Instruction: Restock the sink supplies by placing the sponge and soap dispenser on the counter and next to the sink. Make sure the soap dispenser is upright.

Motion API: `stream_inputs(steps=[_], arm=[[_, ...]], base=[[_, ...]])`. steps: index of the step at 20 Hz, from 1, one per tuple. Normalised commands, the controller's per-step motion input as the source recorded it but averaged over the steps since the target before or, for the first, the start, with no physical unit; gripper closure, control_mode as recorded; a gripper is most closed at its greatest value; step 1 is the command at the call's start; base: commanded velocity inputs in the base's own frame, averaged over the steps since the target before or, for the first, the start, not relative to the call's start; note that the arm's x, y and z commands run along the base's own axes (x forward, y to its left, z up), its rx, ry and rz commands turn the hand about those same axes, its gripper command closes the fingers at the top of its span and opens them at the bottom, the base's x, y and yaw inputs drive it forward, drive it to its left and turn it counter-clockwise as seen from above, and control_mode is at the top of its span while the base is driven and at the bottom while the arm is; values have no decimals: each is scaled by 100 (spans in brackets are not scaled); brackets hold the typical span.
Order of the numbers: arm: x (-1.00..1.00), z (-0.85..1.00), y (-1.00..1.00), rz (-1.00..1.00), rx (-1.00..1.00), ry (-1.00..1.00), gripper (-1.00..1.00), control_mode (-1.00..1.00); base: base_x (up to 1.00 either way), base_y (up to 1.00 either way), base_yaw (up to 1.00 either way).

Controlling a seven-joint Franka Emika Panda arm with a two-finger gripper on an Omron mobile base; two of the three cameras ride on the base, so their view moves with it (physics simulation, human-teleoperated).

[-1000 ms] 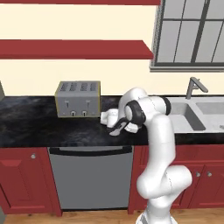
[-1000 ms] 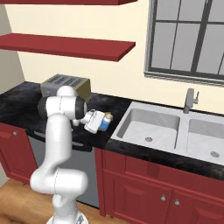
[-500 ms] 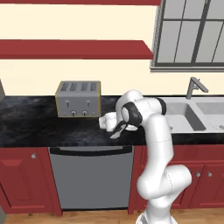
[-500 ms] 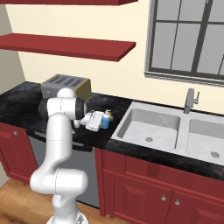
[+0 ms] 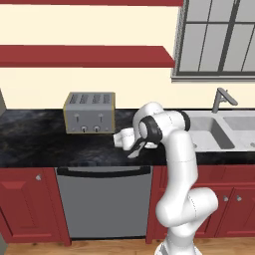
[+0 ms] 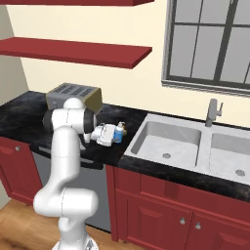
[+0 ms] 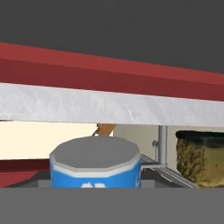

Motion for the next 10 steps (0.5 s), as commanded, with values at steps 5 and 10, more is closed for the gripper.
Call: stream_inputs(steps=[5, 10], arm=[[-7, -27, 0, 4, 0, 0, -100, -100], [-12, -13, 0, 5, 0, -1, -100, -100]], base=[[0, 0, 0], [0, 0, 0]])
